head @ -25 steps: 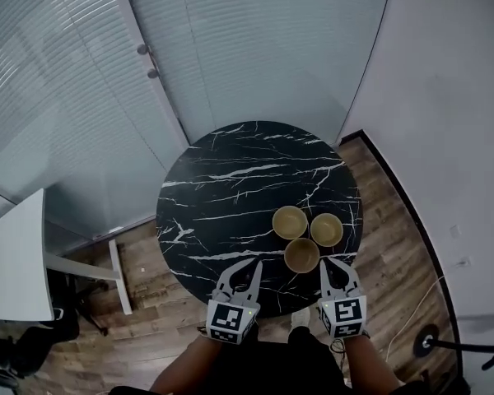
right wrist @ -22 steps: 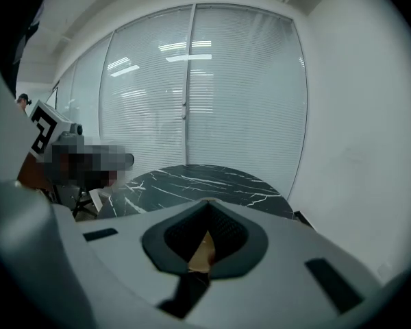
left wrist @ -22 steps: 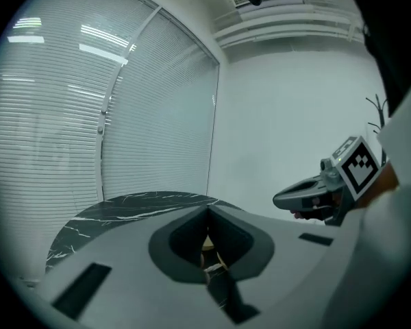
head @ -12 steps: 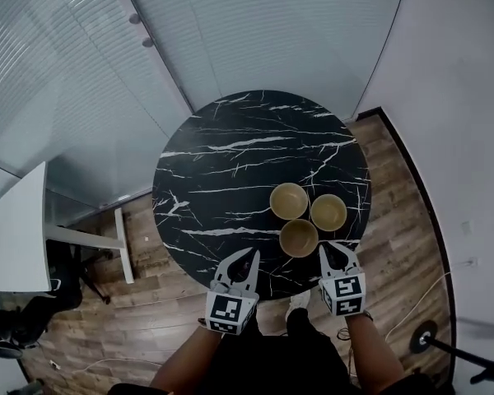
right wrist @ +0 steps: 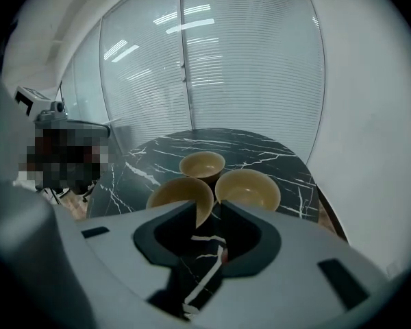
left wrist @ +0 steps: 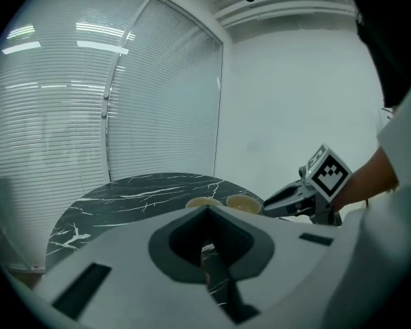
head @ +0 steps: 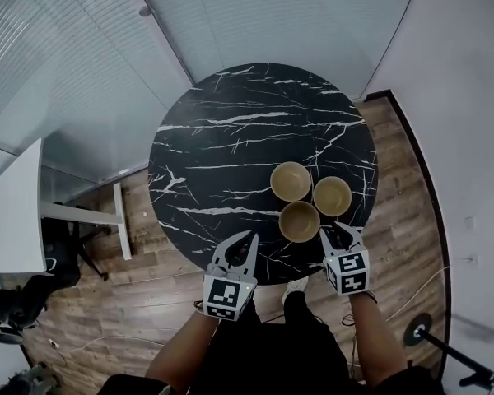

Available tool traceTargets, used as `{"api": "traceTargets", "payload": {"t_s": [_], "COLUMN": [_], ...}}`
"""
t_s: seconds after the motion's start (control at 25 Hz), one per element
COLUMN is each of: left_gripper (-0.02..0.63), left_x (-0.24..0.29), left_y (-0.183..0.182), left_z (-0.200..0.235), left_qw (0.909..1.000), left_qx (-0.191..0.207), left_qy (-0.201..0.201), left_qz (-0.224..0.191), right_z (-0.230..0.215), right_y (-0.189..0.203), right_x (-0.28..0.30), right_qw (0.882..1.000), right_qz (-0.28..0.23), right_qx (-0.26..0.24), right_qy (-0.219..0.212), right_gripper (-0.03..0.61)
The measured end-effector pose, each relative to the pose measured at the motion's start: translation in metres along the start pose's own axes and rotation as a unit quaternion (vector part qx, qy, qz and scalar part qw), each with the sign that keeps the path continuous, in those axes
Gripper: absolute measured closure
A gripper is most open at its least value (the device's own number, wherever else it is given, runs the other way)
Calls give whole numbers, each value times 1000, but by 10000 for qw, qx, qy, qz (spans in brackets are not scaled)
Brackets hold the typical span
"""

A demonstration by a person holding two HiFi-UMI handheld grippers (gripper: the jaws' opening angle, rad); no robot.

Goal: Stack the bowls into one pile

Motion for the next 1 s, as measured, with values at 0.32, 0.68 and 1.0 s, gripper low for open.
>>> {"api": "traceTargets", "payload": {"t_s": [0.32, 0.68, 1.0], "left_gripper": [604, 604, 604], "left_x": [2, -2, -1], "left_y": [6, 11, 13], "left_z": [5, 10, 15], "left_qw": [9999, 9996, 9993], "left_qx": [103, 117, 148], "left_qy": [-41, -78, -149], "left_qz": [103, 227, 306], "right_z": [13, 13, 19], "right_y": [14, 28, 27], "right_x": [26, 43, 48], "right_qw": [9981, 9924, 9891], "right_qz": [399, 765, 741], "right_qx": [459, 960, 1246], "right_qy": [-36, -7, -247], "right_gripper": [456, 457, 489]}}
Point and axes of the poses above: the fingertips, and each gripper's own axes: x forward along the fingers, z to its left, y out of its underside, the point moved 1 cm from there along -x, backward along the fingers, and after that the axes turned 8 degrees about y, right-handed, at the moved point
